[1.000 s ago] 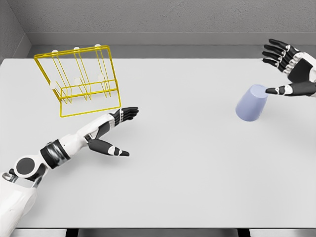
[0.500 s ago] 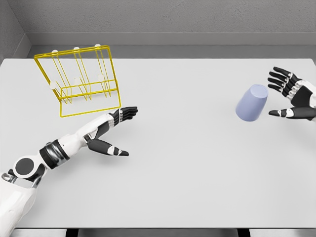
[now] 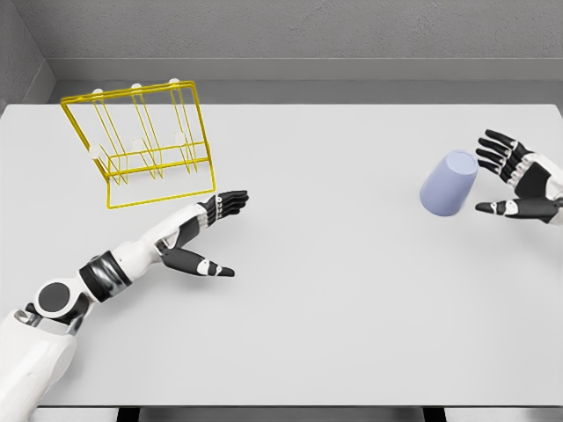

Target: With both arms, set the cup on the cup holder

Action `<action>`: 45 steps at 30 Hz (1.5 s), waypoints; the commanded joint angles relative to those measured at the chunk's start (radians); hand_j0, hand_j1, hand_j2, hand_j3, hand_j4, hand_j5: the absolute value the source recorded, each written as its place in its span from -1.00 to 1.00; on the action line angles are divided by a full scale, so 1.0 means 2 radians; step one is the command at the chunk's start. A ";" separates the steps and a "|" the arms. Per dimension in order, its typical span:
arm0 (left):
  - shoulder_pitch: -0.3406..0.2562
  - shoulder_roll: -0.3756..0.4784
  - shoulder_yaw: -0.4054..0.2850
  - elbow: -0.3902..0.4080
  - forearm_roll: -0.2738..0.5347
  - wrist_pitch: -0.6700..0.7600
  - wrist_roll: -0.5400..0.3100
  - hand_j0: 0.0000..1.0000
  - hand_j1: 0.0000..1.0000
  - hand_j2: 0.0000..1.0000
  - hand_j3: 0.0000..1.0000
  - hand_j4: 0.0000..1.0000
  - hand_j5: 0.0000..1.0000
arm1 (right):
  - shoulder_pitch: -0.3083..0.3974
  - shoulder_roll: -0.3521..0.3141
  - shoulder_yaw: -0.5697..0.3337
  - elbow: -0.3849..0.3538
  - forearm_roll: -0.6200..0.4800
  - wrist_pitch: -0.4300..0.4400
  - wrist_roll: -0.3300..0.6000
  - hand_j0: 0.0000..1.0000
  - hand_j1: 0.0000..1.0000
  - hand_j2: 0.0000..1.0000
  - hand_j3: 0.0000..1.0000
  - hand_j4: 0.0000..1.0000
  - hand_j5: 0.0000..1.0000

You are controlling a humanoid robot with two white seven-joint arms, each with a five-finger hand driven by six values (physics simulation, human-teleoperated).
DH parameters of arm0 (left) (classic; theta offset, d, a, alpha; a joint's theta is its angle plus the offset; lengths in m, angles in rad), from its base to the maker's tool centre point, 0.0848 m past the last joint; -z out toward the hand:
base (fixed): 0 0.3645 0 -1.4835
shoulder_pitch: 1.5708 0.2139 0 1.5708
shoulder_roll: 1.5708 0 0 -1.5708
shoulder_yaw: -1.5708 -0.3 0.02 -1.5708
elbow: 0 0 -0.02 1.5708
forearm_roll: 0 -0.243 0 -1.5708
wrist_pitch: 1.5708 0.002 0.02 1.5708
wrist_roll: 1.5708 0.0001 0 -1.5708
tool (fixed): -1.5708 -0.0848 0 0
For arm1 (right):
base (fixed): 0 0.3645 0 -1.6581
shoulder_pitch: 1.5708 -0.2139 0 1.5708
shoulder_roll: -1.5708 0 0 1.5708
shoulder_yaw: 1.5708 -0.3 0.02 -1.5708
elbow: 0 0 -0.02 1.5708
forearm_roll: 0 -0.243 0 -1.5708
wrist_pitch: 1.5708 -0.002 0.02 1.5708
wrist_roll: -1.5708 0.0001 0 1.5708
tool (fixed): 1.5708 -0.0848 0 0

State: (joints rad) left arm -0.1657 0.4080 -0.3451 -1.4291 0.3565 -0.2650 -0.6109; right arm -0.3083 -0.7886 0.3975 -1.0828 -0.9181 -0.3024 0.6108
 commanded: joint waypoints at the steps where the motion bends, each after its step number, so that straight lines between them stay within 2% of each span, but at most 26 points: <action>1: 0.000 0.000 -0.001 -0.002 0.004 -0.002 0.000 1.00 1.00 1.00 1.00 1.00 1.00 | 0.000 0.005 -0.001 0.008 0.008 0.000 0.000 1.00 1.00 1.00 1.00 1.00 1.00; 11: 0.000 0.000 0.000 0.000 0.004 -0.002 0.000 1.00 1.00 1.00 1.00 1.00 1.00 | -0.005 0.028 -0.002 0.021 0.021 0.000 0.000 1.00 1.00 1.00 1.00 1.00 1.00; 45: 0.000 0.000 0.000 0.000 0.003 -0.005 0.000 1.00 1.00 1.00 1.00 1.00 1.00 | -0.009 0.047 0.001 0.031 0.035 0.000 0.000 1.00 1.00 1.00 1.00 1.00 1.00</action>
State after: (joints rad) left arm -0.1657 0.4075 -0.3454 -1.4286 0.3555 -0.2746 -0.6109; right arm -0.3267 -0.6949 0.3871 -1.0265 -0.8744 -0.3012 0.6103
